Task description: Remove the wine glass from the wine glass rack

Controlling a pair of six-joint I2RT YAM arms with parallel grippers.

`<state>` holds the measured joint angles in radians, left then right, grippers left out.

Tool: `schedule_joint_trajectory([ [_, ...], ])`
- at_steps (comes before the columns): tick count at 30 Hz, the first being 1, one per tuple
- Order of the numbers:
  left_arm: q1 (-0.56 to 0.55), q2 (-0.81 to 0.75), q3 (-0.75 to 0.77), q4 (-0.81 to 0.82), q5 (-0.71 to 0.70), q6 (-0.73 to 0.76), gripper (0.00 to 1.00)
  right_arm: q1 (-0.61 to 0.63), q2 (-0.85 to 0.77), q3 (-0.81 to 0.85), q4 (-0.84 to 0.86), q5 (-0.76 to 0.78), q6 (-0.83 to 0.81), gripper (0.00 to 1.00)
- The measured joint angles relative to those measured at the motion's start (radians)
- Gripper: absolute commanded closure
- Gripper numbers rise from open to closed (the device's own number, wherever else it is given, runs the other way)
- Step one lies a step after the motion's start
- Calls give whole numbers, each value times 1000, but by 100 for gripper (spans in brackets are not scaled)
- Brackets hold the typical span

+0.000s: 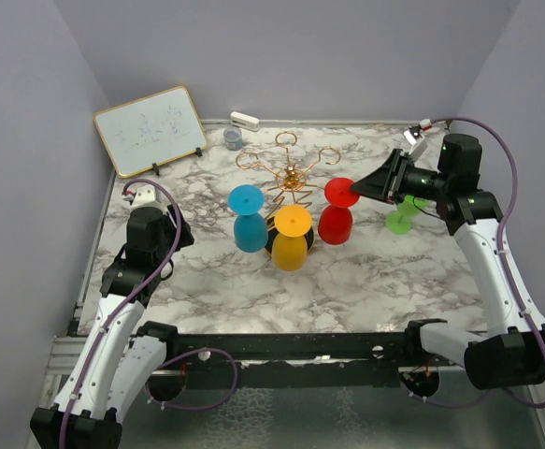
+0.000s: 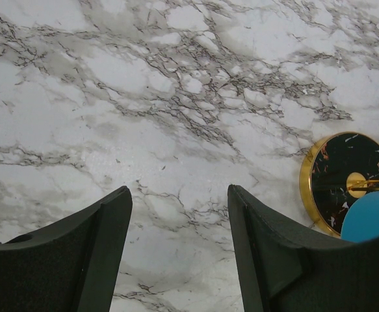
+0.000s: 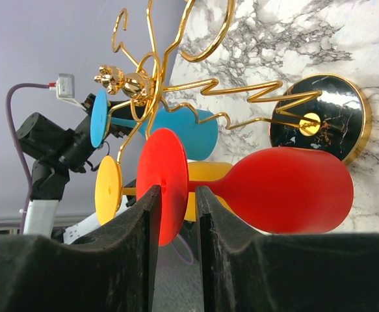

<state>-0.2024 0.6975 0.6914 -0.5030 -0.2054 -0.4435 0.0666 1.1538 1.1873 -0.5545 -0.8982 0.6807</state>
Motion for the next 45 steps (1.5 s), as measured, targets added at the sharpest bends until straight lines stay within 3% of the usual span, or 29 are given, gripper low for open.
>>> schedule_joint_trajectory([
  [3, 0, 0, 0, 0, 0, 0, 37, 3, 0, -5, 10, 0, 5, 74],
  [8, 0, 0, 0, 0, 0, 0, 37, 5, 0, -13, 13, 1, 11, 92],
  [13, 0, 0, 0, 0, 0, -3, 37, 6, 0, -12, 21, 2, 25, 99],
  [36, 0, 0, 0, 0, 0, -7, 37, 13, -7, 40, 42, -31, 160, 99],
  [45, 0, 0, 0, 0, 0, -7, 37, 70, 18, 40, 65, -30, 187, 99],
])
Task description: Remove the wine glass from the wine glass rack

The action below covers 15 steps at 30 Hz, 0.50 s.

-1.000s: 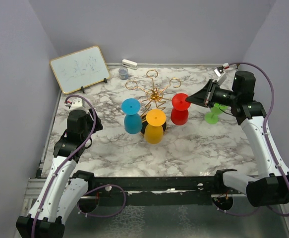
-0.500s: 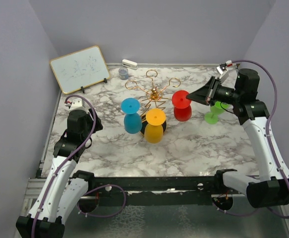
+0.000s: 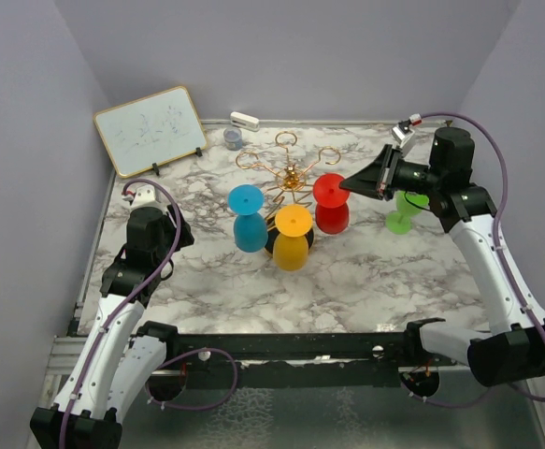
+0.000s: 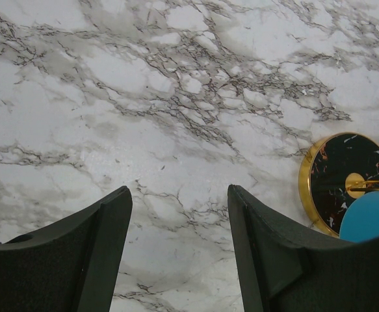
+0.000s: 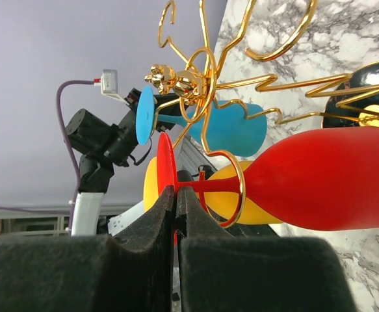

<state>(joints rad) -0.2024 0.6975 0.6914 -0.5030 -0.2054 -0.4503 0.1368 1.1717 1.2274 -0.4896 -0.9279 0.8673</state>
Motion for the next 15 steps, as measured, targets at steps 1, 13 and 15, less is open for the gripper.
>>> schedule_joint_trajectory([
  [1, 0, 0, 0, 0, 0, 0, 37, 13, 5, 0, 3, 2, 1, 99],
  [13, 0, 0, 0, 0, 0, 0, 37, 84, 39, 14, 31, 69, 5, 99],
  [15, 0, 0, 0, 0, 0, 0, 37, 98, 48, 15, 37, 80, 8, 99],
])
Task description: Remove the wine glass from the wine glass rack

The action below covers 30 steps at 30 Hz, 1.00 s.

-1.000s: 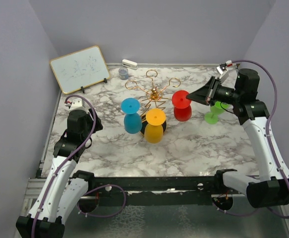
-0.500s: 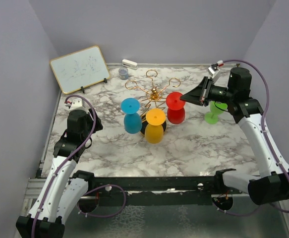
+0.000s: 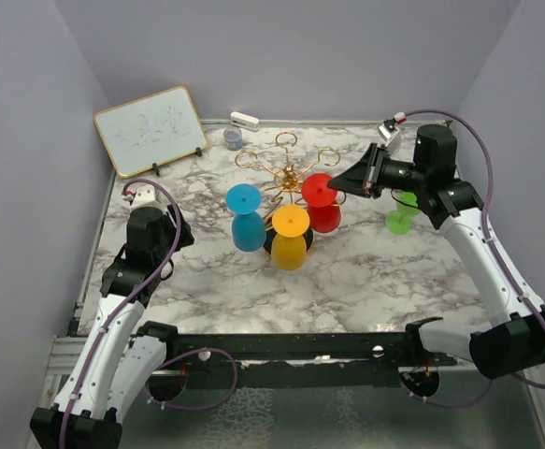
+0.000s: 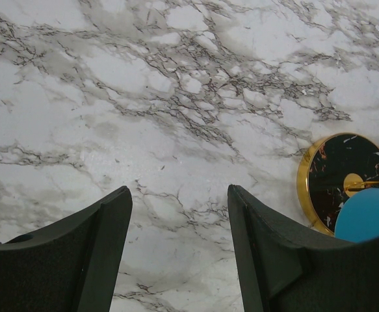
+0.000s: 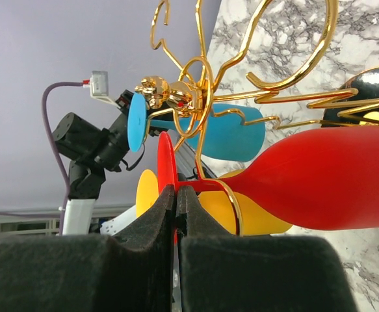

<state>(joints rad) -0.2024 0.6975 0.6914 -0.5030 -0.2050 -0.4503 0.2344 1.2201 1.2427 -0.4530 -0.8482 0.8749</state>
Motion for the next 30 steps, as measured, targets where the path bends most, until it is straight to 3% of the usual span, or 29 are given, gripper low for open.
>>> schedule_joint_trajectory([
  [13, 0, 0, 0, 0, 6, 0, 37, 42, 11, 0, 1, 56, 0, 99],
  [25, 0, 0, 0, 0, 7, 0, 37, 46, -127, -8, -77, 63, -49, 99],
  [30, 0, 0, 0, 0, 7, 0, 37, 46, -164, -17, -164, 134, -102, 99],
])
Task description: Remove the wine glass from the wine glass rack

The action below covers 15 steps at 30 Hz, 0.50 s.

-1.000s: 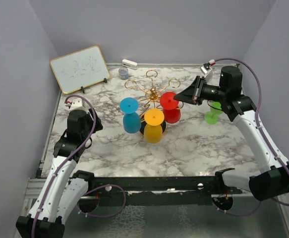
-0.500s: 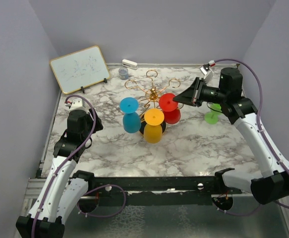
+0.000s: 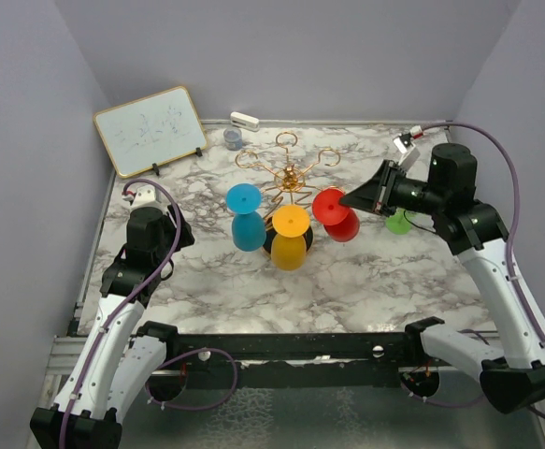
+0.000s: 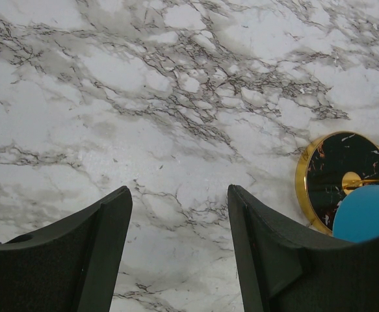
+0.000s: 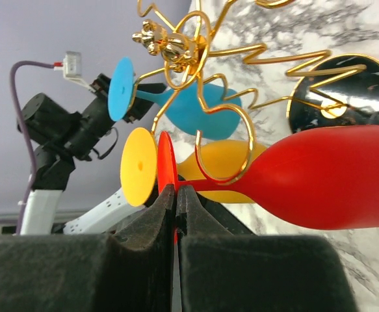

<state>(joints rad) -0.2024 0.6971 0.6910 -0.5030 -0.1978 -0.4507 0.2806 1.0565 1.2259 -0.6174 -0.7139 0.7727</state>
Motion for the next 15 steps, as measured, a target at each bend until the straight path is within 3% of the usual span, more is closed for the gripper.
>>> schedule_joint_trajectory([
  [8, 0, -3, 0, 0, 0, -2, 37, 0, -104, 86, -126, 200, -142, 99],
  [15, 0, -9, 0, 0, 0, -3, 37, 0, -143, 159, -37, 310, -354, 99],
])
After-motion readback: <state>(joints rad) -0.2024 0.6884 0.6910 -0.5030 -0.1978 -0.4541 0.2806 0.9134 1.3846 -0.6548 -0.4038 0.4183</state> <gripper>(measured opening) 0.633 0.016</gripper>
